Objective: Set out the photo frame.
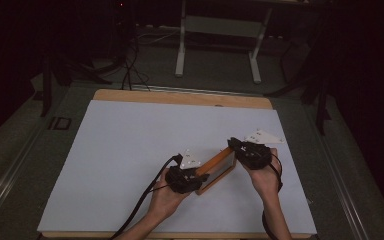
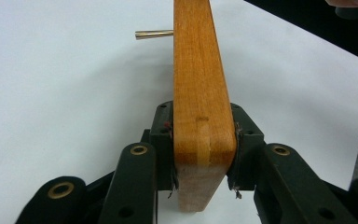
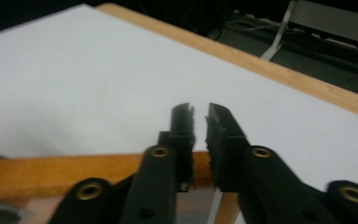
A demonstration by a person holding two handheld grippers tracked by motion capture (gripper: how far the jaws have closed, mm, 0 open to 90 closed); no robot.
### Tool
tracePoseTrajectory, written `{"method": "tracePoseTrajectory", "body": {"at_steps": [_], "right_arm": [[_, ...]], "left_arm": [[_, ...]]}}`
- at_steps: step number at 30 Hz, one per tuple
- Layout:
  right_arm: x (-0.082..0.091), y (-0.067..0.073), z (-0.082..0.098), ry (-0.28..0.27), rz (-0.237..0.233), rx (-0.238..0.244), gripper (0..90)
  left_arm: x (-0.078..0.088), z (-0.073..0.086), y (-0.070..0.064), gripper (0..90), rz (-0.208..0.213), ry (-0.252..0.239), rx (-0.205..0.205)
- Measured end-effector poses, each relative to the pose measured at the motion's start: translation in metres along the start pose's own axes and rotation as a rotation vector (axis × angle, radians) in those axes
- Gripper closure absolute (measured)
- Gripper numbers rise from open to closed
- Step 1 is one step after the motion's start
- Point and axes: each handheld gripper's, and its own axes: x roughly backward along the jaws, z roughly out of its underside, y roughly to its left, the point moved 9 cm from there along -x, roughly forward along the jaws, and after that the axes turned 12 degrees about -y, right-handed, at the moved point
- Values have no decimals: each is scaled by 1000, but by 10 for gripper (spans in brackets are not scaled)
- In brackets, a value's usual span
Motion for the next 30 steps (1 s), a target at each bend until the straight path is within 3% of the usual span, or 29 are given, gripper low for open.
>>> {"method": "tracePoseTrajectory", "body": {"at_steps": [4,5,10,14,17,19,25,30], "right_arm": [[0,3,10,48,-5,48,873],[0,3,11,54,-13,54,886],[-1,4,11,58,-29,46,896],[-2,3,11,52,-37,31,897],[-2,3,11,51,-38,28,897],[-2,3,11,50,-41,23,897],[-2,2,10,44,-40,26,896],[3,-3,7,34,-34,19,879]], "left_arm": [[0,3,3,673,1,-22,28],[-1,6,3,624,-2,-24,29],[-7,26,5,544,8,-26,64],[-14,37,3,549,18,-10,54],[-18,38,3,617,17,-7,45],[-18,37,3,682,19,-11,48],[-12,28,7,692,36,19,19],[11,-5,13,693,65,-5,-19]]}}
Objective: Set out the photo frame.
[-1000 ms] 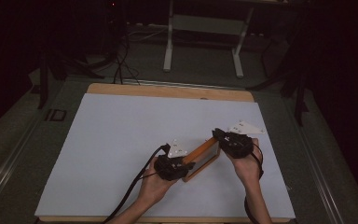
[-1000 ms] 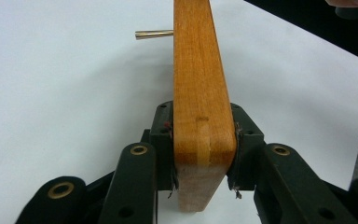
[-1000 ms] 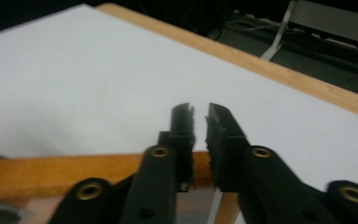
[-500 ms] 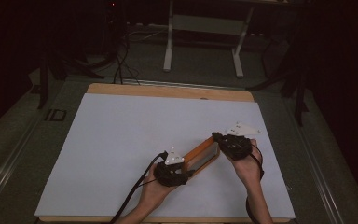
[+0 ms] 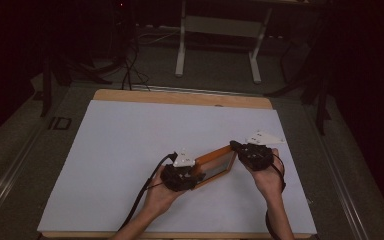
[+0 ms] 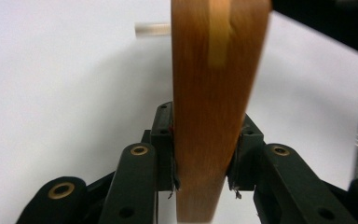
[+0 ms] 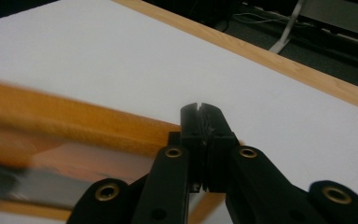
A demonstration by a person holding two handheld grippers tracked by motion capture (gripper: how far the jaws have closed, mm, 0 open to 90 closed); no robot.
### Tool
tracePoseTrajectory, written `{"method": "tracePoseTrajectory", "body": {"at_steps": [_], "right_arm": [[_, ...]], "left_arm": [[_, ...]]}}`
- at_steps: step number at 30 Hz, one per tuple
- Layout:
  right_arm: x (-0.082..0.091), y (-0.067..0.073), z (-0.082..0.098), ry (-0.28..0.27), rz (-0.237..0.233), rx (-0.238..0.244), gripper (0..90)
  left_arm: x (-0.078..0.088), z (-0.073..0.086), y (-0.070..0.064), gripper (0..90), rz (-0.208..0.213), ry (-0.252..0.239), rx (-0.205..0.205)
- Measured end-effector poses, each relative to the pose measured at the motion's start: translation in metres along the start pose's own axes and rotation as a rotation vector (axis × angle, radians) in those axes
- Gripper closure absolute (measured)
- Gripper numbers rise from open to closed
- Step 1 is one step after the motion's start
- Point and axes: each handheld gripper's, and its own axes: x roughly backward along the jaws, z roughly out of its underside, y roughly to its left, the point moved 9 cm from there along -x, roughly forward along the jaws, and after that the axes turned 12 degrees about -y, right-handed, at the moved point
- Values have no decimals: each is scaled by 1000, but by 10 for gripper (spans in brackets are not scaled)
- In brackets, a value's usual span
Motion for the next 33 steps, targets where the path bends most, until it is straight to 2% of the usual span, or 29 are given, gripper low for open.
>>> {"method": "tracePoseTrajectory", "body": {"at_steps": [1,3,6,8,10,14,15,17,22,27,30,32,33], "right_arm": [[2,-1,-1,-3,2,-4,874],[4,-1,-2,-7,-4,-12,861],[6,0,-5,-10,-20,-14,840],[7,3,-5,-5,-35,-8,813],[7,7,-5,1,-75,-2,766],[8,24,-5,7,-209,16,649],[8,30,-5,7,-255,29,596],[8,39,-4,14,-306,54,536],[1,55,-3,12,-375,105,431],[-8,61,-2,-17,-421,89,315],[-13,64,1,-20,-460,77,308],[-14,67,4,-14,-483,78,354],[-13,68,5,-13,-492,84,408]], "left_arm": [[4,-6,0,693,3,-9,-3],[15,-24,4,693,8,-21,-35],[28,-41,11,692,22,-16,-72],[34,-48,15,692,34,-3,-93],[38,-52,20,691,49,12,-101],[40,-56,27,689,88,14,-93],[39,-56,29,688,92,9,-94],[37,-57,30,687,107,-10,-99],[31,-59,22,685,138,-29,-157],[26,-59,12,678,197,-29,-194],[24,-59,8,673,226,-17,-220],[23,-60,9,670,223,-18,-225],[23,-60,10,665,221,-19,-223]]}}
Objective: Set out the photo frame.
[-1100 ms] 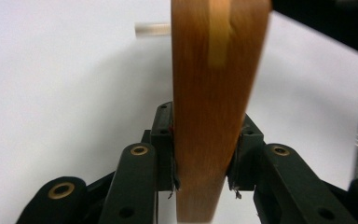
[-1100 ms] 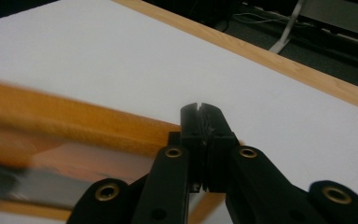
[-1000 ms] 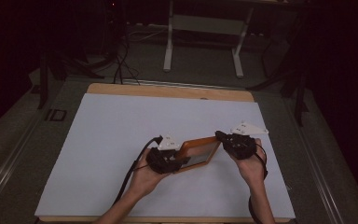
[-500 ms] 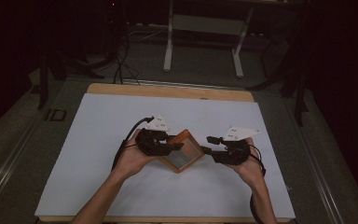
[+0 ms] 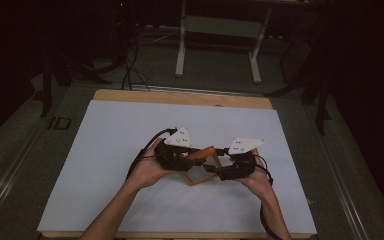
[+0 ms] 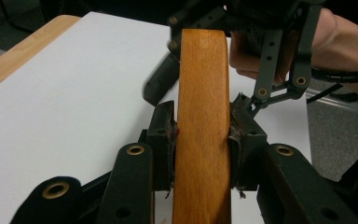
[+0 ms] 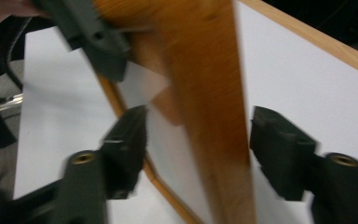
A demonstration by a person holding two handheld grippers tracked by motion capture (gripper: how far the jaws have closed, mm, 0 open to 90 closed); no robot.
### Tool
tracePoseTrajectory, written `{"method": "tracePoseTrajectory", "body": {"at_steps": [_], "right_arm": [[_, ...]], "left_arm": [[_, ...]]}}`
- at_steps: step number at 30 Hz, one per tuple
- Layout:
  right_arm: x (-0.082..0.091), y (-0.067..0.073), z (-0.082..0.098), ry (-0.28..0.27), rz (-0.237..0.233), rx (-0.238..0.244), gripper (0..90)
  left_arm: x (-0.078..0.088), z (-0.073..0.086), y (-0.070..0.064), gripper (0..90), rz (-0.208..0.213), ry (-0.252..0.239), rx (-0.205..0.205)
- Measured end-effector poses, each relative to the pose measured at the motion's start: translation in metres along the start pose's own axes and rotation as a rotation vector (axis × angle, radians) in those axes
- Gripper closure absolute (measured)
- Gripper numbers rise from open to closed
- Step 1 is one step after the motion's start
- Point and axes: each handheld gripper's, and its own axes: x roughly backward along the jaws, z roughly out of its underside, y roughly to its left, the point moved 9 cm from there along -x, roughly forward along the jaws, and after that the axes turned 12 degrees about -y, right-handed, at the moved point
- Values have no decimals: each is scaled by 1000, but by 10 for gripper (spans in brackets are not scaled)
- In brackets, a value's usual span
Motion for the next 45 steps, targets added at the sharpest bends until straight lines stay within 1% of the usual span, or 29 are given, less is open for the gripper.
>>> {"method": "tracePoseTrajectory", "body": {"at_steps": [1,2,3,4,5,7,8,9,10,11,12,14,15,16,17,18,19,21,24,25,26,30,33,36,37,39,42,44,45], "right_arm": [[1,1,0,2,-5,4,428],[2,0,0,1,3,12,456],[2,0,0,4,4,11,463],[3,-1,1,6,10,17,478],[4,-1,1,7,13,23,492],[6,-2,3,12,20,29,538],[8,-3,4,14,23,30,563],[9,-3,4,13,25,31,581],[10,-4,5,14,28,34,599],[11,-4,5,15,29,30,608],[11,-4,6,13,27,33,621],[13,-4,5,12,19,30,646],[13,-3,5,10,15,31,654],[13,-2,4,11,12,31,661],[13,-2,4,11,12,31,661],[12,-1,4,9,8,30,665],[12,0,3,10,7,31,668],[12,0,3,12,7,34,668],[13,1,3,8,8,35,669],[13,1,3,8,7,36,670],[13,2,4,8,8,39,669],[13,4,4,10,7,51,671],[13,5,3,6,3,58,673],[13,7,3,4,0,64,673],[13,7,3,4,2,63,673],[12,6,3,2,9,61,672],[13,5,4,2,12,51,672],[14,4,5,-1,12,43,671],[14,3,5,-3,12,45,671]], "left_arm": [[0,0,1,658,0,-5,23],[1,0,2,641,-1,-12,38],[1,0,3,630,-10,-25,55],[2,1,4,600,-16,-30,63],[3,2,6,572,-33,-32,80],[4,3,11,492,-56,-43,105],[5,4,12,458,-62,-48,111],[7,4,14,448,-69,-61,128],[8,3,16,412,-75,-70,139],[11,3,18,409,-80,-85,154],[12,3,20,403,-84,-95,158],[17,3,23,393,-104,-118,168],[20,4,26,393,-115,-132,181],[22,6,28,390,-123,-141,193],[22,6,28,390,-123,-141,193],[29,10,31,390,-139,-161,209],[32,13,32,380,-150,-173,215],[37,21,34,361,-172,-185,229],[41,35,38,345,-187,-196,255],[41,39,39,342,-190,-192,265],[41,42,41,331,-196,-187,266],[40,46,39,324,-183,-222,286],[35,45,37,323,-179,-234,275],[29,43,31,323,-153,-248,272],[27,43,29,324,-143,-246,272],[24,45,26,333,-138,-233,260],[21,48,24,353,-131,-228,266],[16,55,22,363,-126,-218,277],[14,58,21,370,-128,-205,272]]}}
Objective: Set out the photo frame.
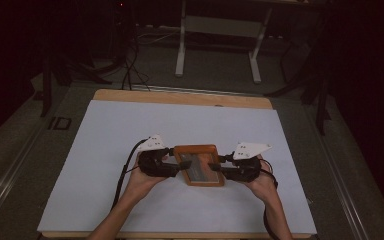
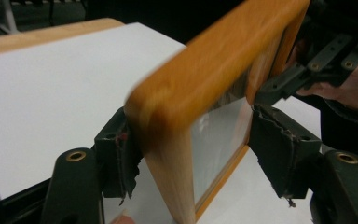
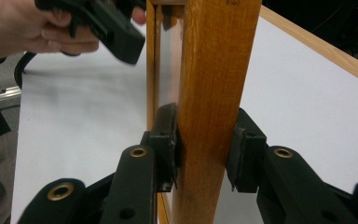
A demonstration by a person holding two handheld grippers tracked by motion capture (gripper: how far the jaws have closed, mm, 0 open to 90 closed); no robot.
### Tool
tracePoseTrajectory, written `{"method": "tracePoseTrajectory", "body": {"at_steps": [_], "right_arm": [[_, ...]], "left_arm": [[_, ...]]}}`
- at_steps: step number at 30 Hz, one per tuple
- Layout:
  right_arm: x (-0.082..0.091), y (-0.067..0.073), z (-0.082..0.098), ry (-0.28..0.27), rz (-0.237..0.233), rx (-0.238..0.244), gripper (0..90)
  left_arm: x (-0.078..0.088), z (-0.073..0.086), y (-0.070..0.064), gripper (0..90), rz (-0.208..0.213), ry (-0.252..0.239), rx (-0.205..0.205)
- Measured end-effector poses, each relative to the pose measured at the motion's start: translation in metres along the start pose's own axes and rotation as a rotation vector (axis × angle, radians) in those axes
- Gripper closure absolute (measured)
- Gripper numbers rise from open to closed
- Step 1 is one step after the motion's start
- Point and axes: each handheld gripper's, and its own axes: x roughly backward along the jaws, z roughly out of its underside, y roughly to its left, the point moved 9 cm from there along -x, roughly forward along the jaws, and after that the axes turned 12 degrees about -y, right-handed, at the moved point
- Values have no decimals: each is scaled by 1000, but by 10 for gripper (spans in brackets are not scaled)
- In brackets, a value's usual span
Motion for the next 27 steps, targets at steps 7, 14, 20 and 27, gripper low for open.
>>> {"method": "tracePoseTrajectory", "body": {"at_steps": [7,14,20,27], "right_arm": [[2,0,1,1,-1,-3,672],[4,-2,4,6,-2,-10,670],[7,-3,7,14,-9,-15,659],[11,-8,13,-1,-38,-54,638]], "left_arm": [[-11,18,0,448,-25,44,-9],[-18,29,-1,481,-32,84,-47],[-15,31,-3,549,-6,93,-66],[-13,30,-6,614,19,106,-98]]}}
